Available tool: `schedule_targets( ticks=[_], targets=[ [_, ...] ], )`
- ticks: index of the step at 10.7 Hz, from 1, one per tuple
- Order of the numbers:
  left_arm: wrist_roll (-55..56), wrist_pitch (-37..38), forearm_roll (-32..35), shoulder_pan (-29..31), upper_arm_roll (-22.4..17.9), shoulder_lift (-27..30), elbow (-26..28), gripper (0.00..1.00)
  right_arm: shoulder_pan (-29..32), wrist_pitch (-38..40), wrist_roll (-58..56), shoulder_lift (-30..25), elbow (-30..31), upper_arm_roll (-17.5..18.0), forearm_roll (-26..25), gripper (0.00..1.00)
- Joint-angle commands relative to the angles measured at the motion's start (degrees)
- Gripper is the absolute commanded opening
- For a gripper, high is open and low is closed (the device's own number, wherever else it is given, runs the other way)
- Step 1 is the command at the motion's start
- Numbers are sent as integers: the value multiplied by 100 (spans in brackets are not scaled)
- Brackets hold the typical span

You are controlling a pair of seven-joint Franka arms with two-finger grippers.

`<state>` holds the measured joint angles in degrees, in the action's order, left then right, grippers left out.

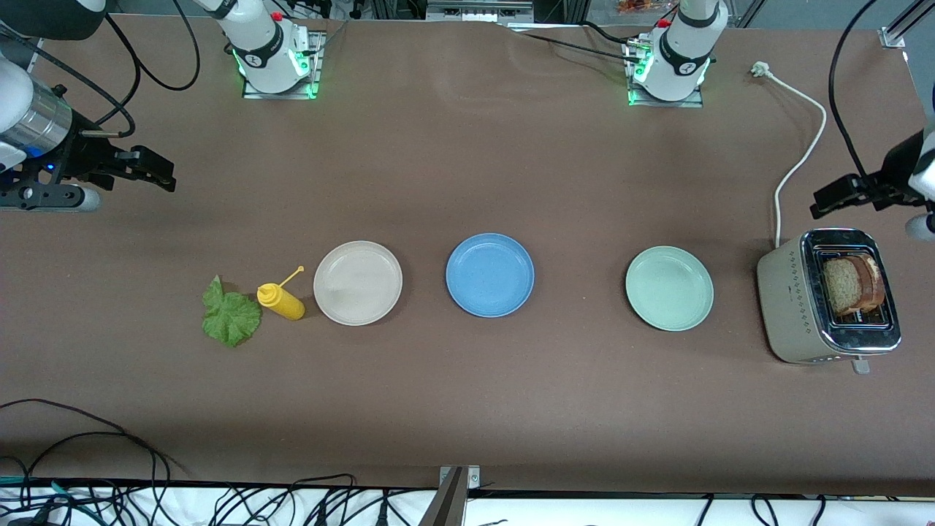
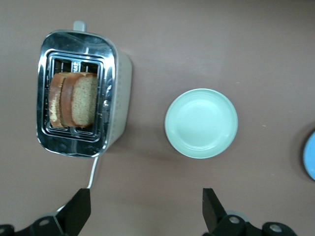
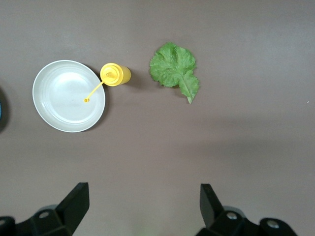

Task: Make sandwich in blue plate with both arms
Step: 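Lower the left gripper over the toaster onto a bread slice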

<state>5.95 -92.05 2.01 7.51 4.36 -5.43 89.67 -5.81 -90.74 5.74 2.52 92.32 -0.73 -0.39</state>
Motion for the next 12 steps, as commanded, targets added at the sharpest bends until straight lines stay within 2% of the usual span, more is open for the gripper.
schedule_targets(
  ticks=[1,5,7,9,12],
  targets=[
    [-348,-521,657,75,39,-685,-319,100,1,-40,-29,-58,67,29,-58,100],
    [-936,-1744,651,461,48,-1371,-319,100,54,22,-221,-67,84,-32,-23,100],
    [-1025,-2017,442,620,48,-1661,-310,100,54,13,-344,-67,84,-164,3,100],
    [-1506,-2403,134,856,57,-1916,-301,100,54,22,-546,-58,84,-339,258,100],
    [-1737,-2641,-34,1007,57,-2128,-267,100,54,39,-600,-67,75,-349,258,100]
  ],
)
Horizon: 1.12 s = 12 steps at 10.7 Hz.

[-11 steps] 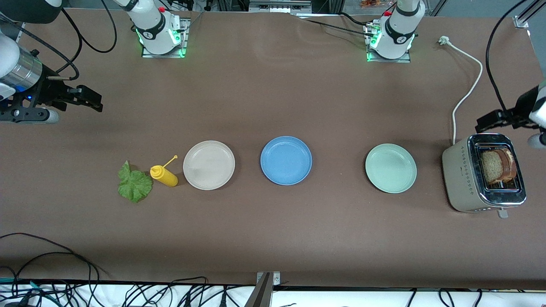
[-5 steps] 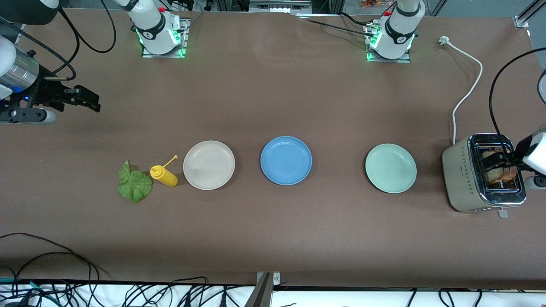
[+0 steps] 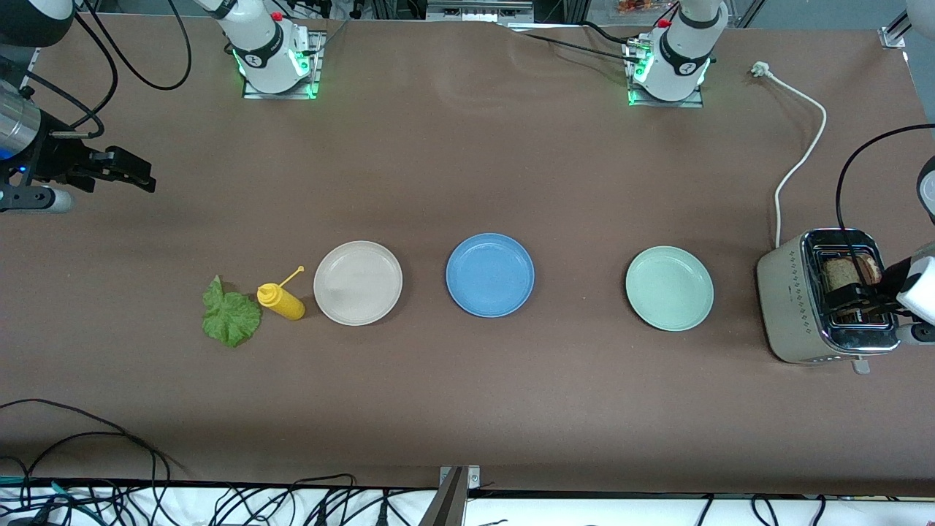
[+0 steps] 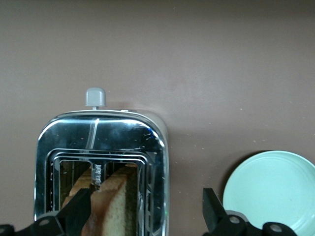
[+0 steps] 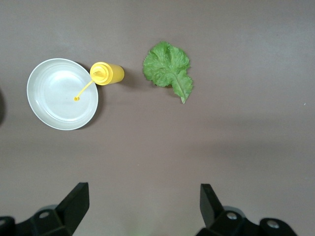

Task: Make sandwich in blue plate with both arms
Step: 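Lower the left gripper over the toaster onto a bread slice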

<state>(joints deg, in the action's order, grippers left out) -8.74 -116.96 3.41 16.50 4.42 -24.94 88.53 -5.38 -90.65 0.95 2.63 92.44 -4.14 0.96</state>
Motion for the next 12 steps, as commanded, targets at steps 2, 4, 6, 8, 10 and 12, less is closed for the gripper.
schedule_targets(
  ticks=[2,4,6,8,10,12],
  targets=[
    [-460,-317,-183,186,50,-274,-152,100,10,29,-121,-79,64,1,124,100],
    [-497,-362,-174,204,50,-344,-161,100,10,38,-113,-96,64,1,124,100],
    [-514,-433,-192,309,58,-441,-152,100,10,47,-113,-96,73,1,133,100],
    [-506,-424,-464,310,50,-441,-100,100,10,56,-113,-88,73,1,133,100],
    [-514,-372,-473,318,50,-441,-73,100,10,47,-113,-88,64,-17,133,100],
    [-506,-371,-473,362,50,-433,102,100,10,38,-113,-79,64,-17,133,100]
  ],
)
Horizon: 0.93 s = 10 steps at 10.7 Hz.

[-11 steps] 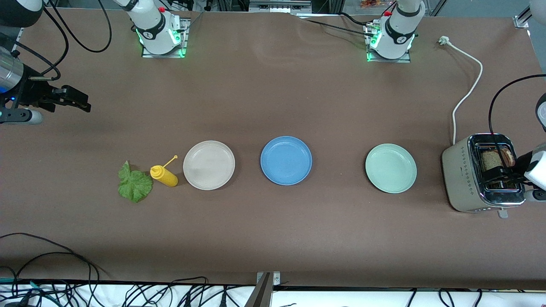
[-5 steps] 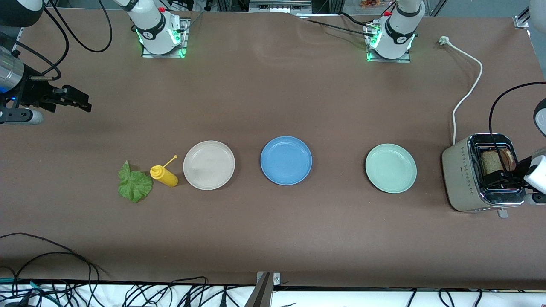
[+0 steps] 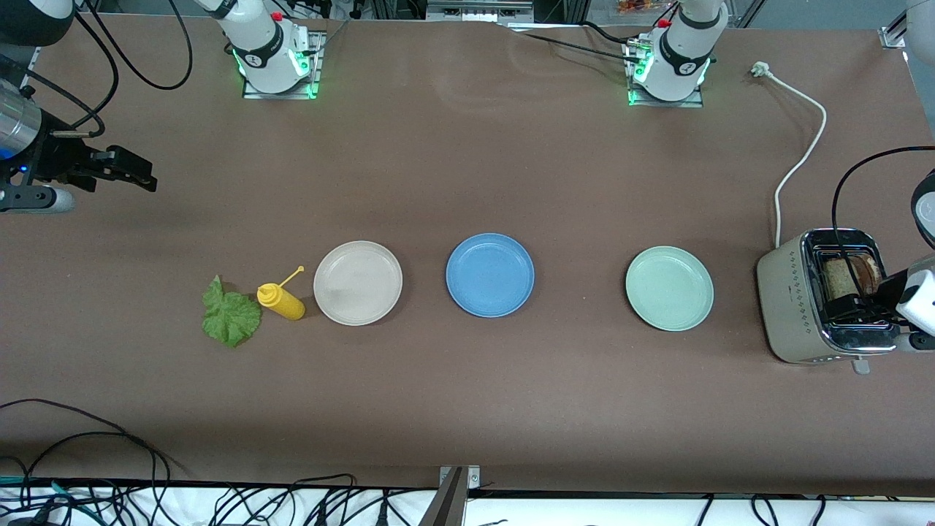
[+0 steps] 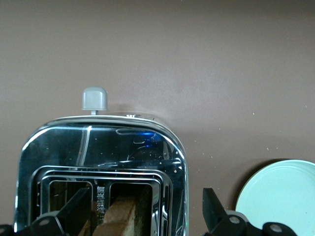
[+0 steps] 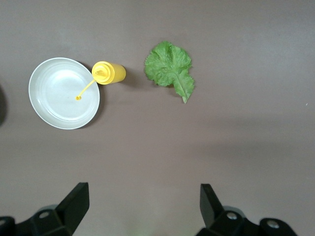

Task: Make sandwich in blue plate with both arms
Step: 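Lower the left gripper over the toaster onto a bread slice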

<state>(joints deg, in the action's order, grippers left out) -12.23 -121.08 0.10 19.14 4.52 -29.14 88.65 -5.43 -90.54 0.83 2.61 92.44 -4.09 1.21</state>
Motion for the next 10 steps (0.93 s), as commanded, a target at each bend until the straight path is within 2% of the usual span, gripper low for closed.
schedule_targets(
  ticks=[1,5,10],
  targets=[
    [-139,49,-142,116,40,-4,134,100,15,28,-100,-77,64,-22,108,100],
    [-60,189,-142,142,40,32,275,100,15,28,-100,-77,73,-13,108,100],
    [292,726,-142,116,92,216,275,100,15,28,-100,-77,64,-13,108,100]
  ],
)
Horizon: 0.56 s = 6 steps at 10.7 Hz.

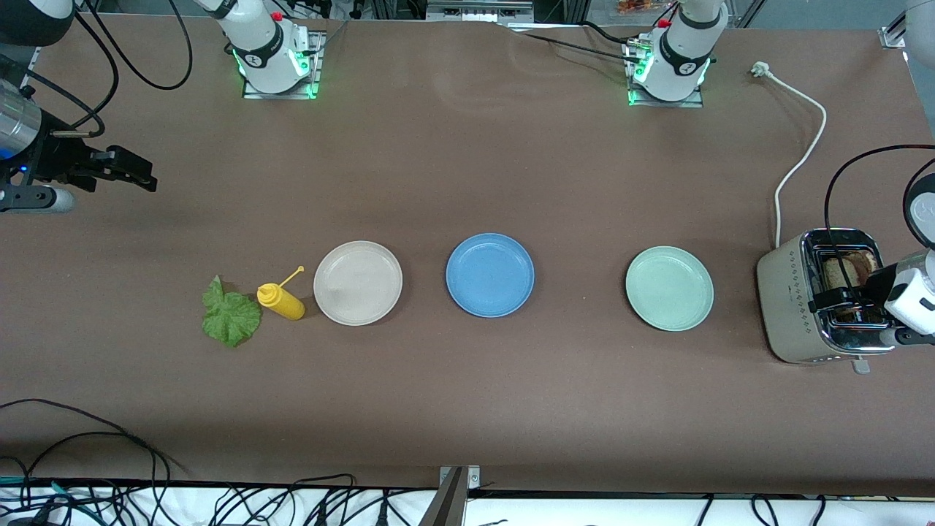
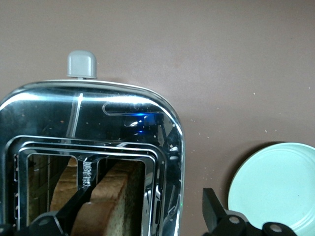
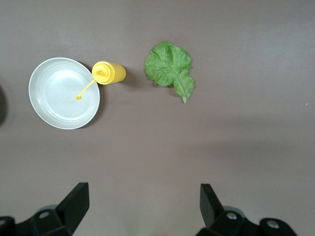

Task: Make sandwich in blue plate with both arms
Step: 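Lower the left gripper over the toaster onto a bread slice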

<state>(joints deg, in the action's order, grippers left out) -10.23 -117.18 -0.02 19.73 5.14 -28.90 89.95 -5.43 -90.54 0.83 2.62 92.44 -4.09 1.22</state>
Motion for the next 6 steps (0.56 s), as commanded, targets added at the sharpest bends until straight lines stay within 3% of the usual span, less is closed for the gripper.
schedule_targets(
  ticks=[1,6],
  targets=[
    [152,371,-129,57,31,201,146,100,15,19,-100,-77,64,-13,106,100],
    [284,556,-129,66,58,349,426,100,15,10,-100,-68,64,-13,106,100]
  ],
)
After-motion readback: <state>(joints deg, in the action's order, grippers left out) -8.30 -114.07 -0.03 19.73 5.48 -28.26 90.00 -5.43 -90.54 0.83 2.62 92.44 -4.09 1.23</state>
